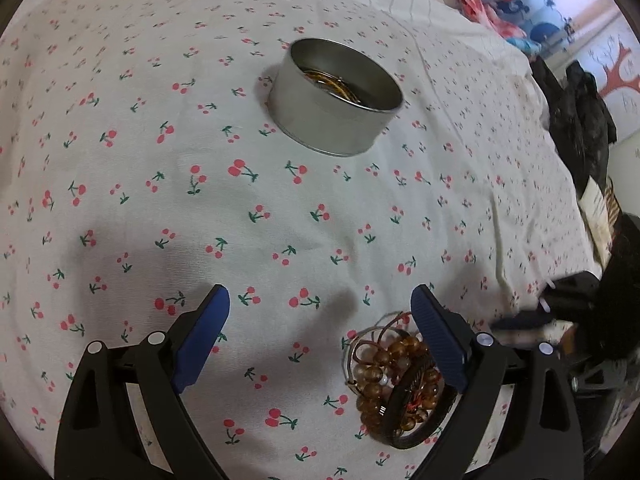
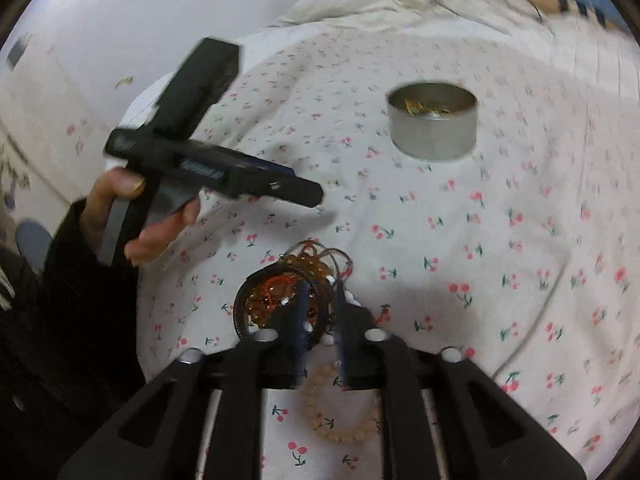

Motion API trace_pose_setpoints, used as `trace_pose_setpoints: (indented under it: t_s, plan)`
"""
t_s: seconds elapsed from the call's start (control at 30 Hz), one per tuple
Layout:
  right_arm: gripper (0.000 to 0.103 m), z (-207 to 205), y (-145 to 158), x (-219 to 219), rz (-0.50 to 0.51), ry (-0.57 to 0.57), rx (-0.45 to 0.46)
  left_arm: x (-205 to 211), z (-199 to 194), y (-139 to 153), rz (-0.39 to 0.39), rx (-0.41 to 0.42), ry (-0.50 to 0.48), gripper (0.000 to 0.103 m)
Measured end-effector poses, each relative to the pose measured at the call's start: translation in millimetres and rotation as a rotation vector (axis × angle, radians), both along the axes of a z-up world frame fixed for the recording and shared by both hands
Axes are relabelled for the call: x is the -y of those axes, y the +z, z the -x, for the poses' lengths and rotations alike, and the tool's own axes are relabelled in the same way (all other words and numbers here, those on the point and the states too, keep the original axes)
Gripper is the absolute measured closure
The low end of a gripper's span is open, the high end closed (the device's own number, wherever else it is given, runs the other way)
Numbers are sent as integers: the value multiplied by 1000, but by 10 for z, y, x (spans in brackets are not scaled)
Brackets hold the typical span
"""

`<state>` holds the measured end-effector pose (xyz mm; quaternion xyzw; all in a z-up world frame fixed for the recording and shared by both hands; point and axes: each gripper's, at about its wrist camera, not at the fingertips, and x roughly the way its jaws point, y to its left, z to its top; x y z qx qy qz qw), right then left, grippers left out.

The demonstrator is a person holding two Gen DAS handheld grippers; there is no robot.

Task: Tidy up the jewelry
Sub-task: 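Lift the black leather cord bracelet from the pile with the right tool, then close the left tool on the brown bead bracelets while the right tool holds the black bracelet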

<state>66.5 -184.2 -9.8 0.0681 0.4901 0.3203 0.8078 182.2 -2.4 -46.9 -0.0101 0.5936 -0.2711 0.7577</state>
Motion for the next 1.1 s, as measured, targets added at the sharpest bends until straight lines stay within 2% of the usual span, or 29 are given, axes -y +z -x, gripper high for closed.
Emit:
trace_pose_setpoints:
  t_s: [0.03,0.13,0.17,0.2,0.23,0.3,0.33,0.43,0.53,0.63,0.73,0.83,0.9,0.97,1.03,1.1]
  plan:
    - [47,-5,-38,-20,-1,0,-4,12,6,-4,-3,0,-6,15]
    - [47,-35,-119,-174,-37,40,-17,1,-14,-13,-6,-3,-1,15]
    - [47,-56,-164,-221,-15,38,-23,-10,-22,-14,-3,-5,5,15]
    - [56,-51,-220,-258,4,38,-33,-16,-28,-14,-2,-6,9,15]
    - [71,-63,-272,-283,16,40,-45,-24,-34,-11,1,-6,14,15]
    - [90,-74,-375,-328,48,45,-65,-39,-40,-7,6,-7,18,15]
    - [92,-66,-372,-331,54,41,-56,-59,-39,-4,8,-7,19,15]
    - [93,-3,-214,-231,51,-9,-3,-70,-38,2,4,-5,16,15]
    - [93,138,-8,3,-13,-89,53,-57,4,20,-8,7,-14,15]
    - [93,276,188,308,-91,-186,93,57,115,42,-25,28,-98,15]
    - [93,347,298,660,-164,-315,119,243,281,78,-49,90,-208,15]
    - [93,362,361,966,-254,-433,133,383,336,41,-78,121,-253,15]
    - [93,368,384,1096,-307,-485,137,427,270,-65,-85,82,-243,15]
    - [93,376,386,1175,-337,-506,135,425,180,-119,-52,48,-218,15]
    - [93,376,401,1197,-349,-517,130,420,126,-127,-29,35,-221,18]
    - [93,387,430,1205,-357,-516,131,414,128,-134,-27,37,-235,31]
